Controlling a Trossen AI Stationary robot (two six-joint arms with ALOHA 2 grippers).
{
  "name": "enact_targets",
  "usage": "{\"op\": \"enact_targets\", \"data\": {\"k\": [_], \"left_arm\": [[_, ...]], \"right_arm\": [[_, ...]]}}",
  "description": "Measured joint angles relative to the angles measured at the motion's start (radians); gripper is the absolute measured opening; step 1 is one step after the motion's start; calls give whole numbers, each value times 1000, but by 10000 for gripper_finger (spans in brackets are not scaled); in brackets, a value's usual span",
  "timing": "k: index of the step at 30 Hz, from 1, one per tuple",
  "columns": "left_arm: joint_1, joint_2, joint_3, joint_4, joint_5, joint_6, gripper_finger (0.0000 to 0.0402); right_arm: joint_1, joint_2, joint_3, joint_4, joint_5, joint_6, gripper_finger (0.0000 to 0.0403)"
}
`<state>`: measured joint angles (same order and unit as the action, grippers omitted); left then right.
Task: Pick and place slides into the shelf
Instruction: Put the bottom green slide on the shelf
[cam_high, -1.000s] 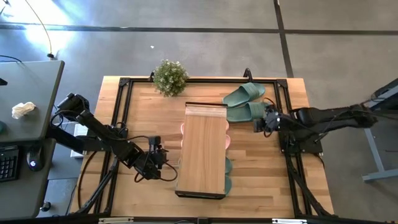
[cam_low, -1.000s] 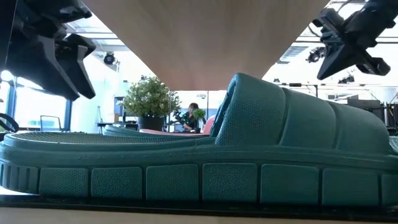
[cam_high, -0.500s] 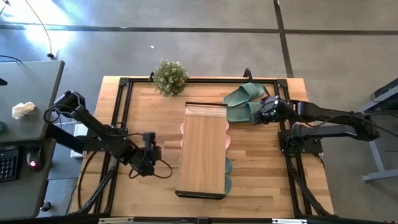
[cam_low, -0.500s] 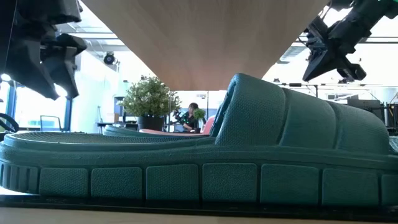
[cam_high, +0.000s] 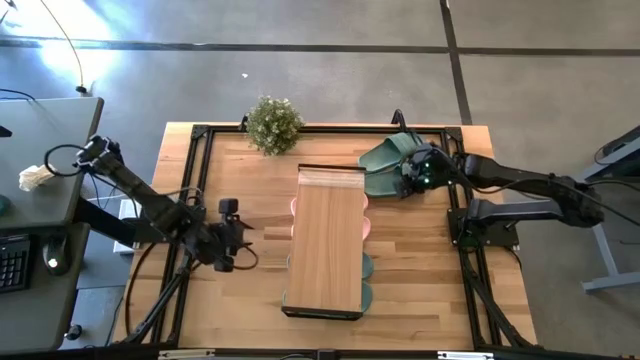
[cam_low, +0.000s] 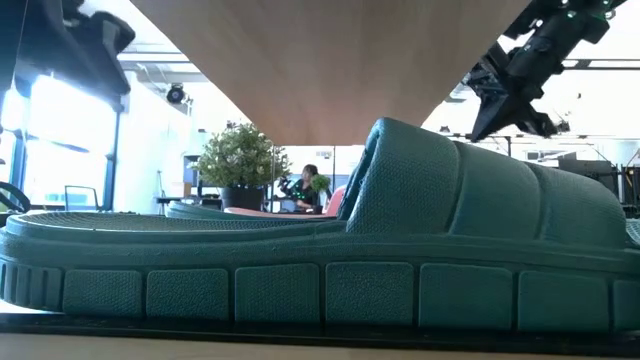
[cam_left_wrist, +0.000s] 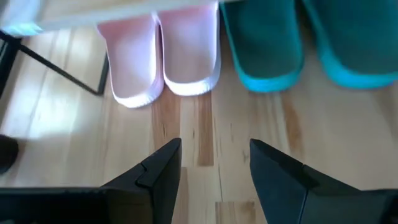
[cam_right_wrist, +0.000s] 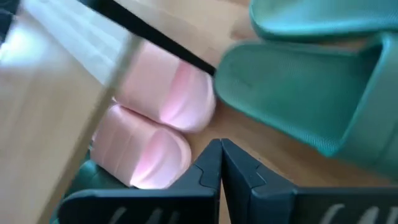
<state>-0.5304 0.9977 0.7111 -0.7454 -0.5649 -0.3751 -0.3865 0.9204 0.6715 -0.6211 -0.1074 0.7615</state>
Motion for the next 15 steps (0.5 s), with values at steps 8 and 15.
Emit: {"op": "enact_targets", "data": {"k": [8, 15], "left_arm": [[0, -152, 1, 106, -4, 110, 175], [0, -165, -1, 129, -10, 135, 175]], "right_arm": [[-60, 65, 150, -76, 1, -196, 45], [-86, 176, 286, -222, 203, -183, 127]]}}
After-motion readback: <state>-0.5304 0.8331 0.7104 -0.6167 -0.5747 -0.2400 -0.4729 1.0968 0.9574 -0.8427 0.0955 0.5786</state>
